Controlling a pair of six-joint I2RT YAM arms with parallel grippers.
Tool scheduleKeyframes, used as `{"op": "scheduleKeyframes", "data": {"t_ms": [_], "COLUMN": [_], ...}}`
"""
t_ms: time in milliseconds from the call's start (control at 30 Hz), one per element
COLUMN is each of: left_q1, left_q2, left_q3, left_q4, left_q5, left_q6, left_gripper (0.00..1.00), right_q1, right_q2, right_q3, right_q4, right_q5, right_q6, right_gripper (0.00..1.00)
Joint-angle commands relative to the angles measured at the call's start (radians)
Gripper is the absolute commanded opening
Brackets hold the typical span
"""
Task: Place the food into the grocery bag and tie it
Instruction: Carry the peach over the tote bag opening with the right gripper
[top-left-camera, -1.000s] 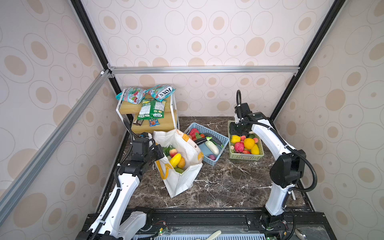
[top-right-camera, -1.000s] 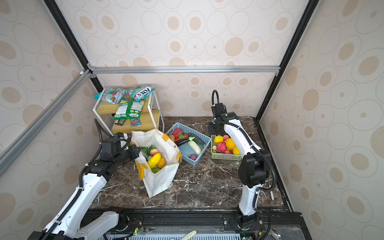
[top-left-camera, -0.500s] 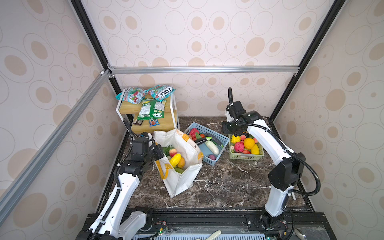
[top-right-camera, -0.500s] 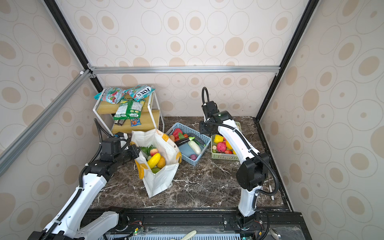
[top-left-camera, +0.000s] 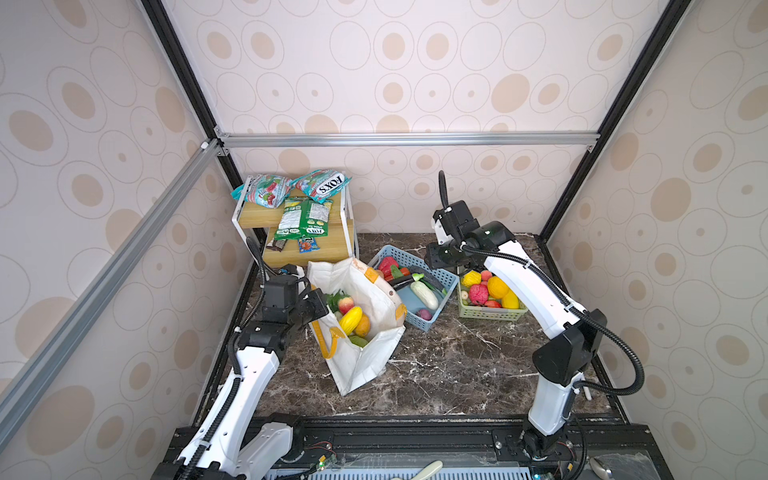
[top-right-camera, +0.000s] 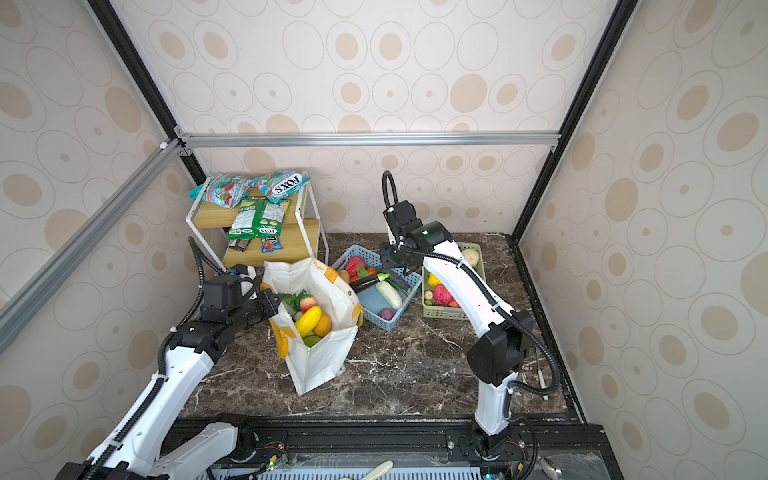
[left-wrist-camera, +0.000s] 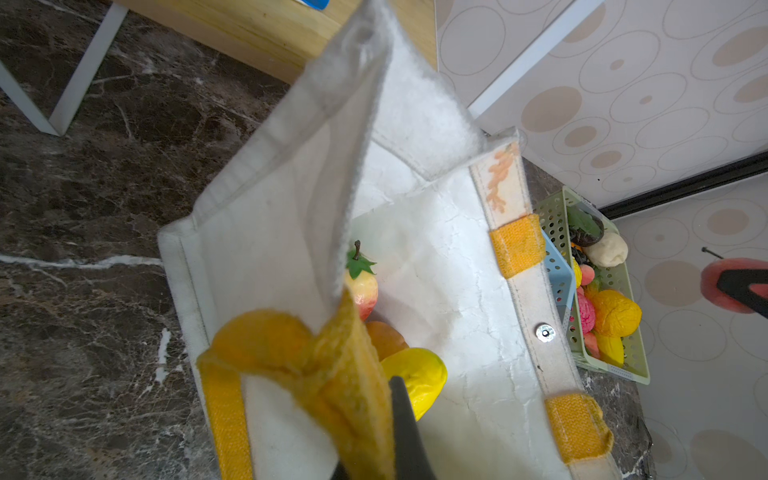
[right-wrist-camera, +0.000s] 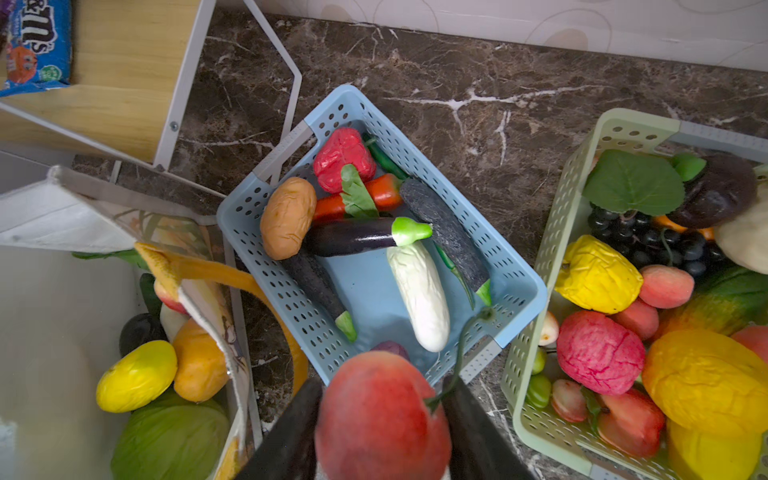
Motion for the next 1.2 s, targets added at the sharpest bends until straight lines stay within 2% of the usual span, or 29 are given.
{"op": "scheduleKeyframes", "data": {"t_ms": [0, 700, 1167], "left_q1": [0.007, 0.006, 0.007], "left_q2": [-0.018, 0.003, 0.002], "left_q3": [0.016, 0.029, 0.029], "left_q4": [0.067, 0.069, 0.063], "left_q5": [0.007, 0.012, 0.016], "left_q6": [0.004, 0.018, 0.016], "left_gripper": [0.0, 0.0, 0.0], "right_q1": [0.036, 0.18, 0.276], "right_q2": [-0.028, -0.007, 0.102], "right_q3": [0.031, 0.041, 0.137], "right_q4": [-0.03, -0.025, -0.029], "right_q5": [0.012, -0.01, -0.081], "right_q6": [0.018, 0.068, 0.098], "right_gripper": [0.48, 0.49, 0.49]}}
